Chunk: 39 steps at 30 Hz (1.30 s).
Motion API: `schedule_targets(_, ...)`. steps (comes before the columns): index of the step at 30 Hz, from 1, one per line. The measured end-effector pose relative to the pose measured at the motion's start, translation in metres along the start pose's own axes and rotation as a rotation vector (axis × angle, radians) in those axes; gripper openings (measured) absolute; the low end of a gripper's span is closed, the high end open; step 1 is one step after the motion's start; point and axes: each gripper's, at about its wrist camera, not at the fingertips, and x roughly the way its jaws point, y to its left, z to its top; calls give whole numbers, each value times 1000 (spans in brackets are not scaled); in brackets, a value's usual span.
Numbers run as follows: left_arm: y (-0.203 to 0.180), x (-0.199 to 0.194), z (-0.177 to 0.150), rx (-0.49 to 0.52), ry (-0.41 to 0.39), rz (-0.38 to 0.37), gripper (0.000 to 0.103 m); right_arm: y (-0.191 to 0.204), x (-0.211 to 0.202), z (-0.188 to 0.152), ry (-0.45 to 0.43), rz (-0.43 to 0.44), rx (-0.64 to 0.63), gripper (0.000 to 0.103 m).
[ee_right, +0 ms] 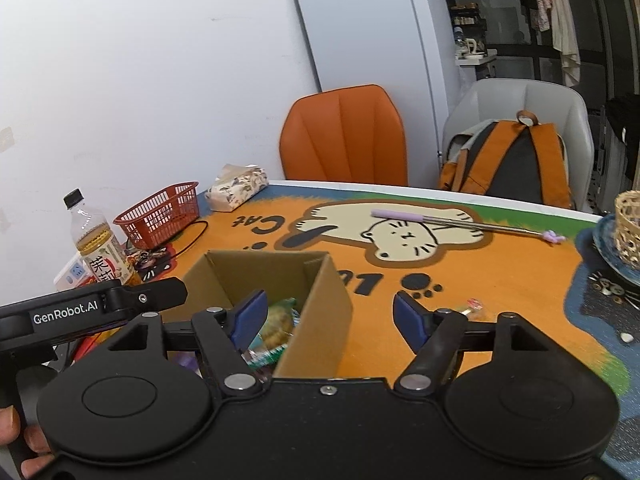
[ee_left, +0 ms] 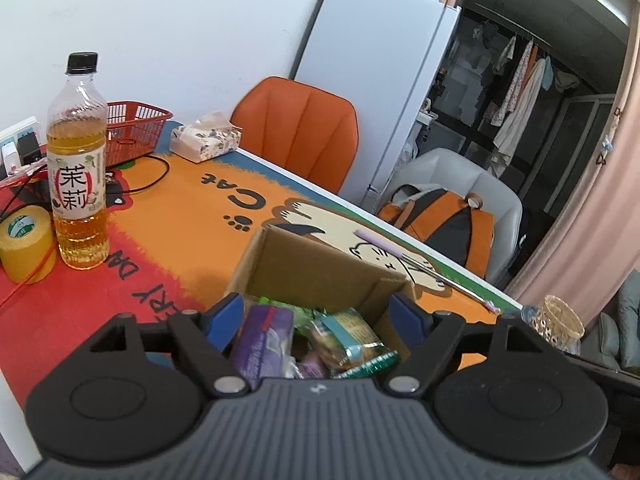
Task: Organize snacks
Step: 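Move both grippers back toward the last snacks on the mat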
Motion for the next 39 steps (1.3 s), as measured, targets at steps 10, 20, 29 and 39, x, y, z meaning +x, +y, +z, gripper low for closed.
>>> schedule_targets(10,-19,-4,-16,42,38,-20,87,-31,-26,-16,4,-25,43,89)
schedule_targets(20,-52,-11,-31,89,49,-90,91,-62,-52,-29,2,-96,85,91)
schedule_targets(29,-79,-2,-41,139,83,-132,95,-83,-63,-36,16,-154,96,95)
schedule_targets(39,-103,9,-51,180,100,-152,95,-100,-66,-38,18,-185,103,103)
